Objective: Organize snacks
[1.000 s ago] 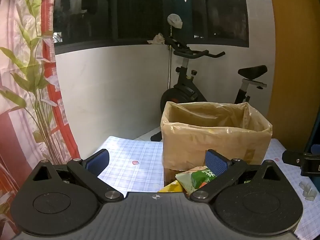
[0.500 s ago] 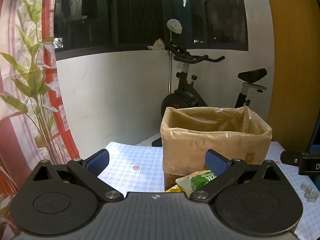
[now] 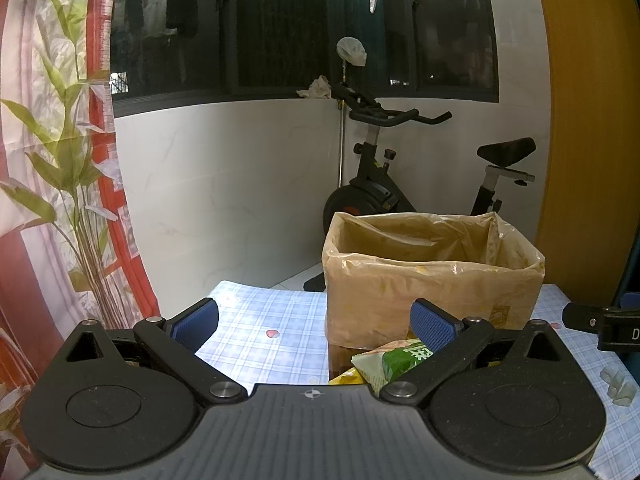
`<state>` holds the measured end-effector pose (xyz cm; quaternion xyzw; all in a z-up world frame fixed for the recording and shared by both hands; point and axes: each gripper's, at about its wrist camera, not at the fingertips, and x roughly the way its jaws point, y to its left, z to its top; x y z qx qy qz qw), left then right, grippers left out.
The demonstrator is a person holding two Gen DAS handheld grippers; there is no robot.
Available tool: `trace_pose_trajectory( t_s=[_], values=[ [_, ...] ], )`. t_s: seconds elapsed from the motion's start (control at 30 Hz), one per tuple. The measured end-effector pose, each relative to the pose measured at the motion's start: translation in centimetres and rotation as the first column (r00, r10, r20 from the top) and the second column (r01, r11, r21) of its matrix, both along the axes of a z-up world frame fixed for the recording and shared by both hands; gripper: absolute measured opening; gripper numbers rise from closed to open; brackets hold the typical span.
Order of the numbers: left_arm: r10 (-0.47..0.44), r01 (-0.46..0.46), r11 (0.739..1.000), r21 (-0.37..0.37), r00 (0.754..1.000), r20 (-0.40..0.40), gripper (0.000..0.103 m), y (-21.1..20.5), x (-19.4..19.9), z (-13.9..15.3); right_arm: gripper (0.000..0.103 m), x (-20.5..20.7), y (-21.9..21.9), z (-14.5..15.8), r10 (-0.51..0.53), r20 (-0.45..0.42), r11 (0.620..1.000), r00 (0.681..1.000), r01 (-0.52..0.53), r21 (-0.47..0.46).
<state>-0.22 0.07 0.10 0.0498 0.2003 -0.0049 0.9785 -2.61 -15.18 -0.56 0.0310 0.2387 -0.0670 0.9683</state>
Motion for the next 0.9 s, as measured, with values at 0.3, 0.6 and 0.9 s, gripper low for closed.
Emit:
trace_pose_trajectory(
  t_s=[0.3,0.6,0.9],
  values=[
    [0.006,-0.006,1.000,-0.005,1.000,-0.003,0.103,-0.08,0.08,-0.07,0.103,0.08,-0.08,-0.10,0.000,-0.002,1.000,1.000,0.000,-0.005],
    [0.006,-0.006,1.000,-0.011,1.000,0.001,0.103,-0.05,-0.06,-0.09,0.103,0.18,-0.16,-0.12,0.000,0.002,1.000,1.000,0.000,-0.009],
    [0.007,-0.007,1.000,-0.012,1.000,0.003,0.103,-0.05,-0.02,-0.04,0.103,0.13,-0.08,0.15,-0.001,0.009,1.000,1.000,0.001,-0.019]
  ],
)
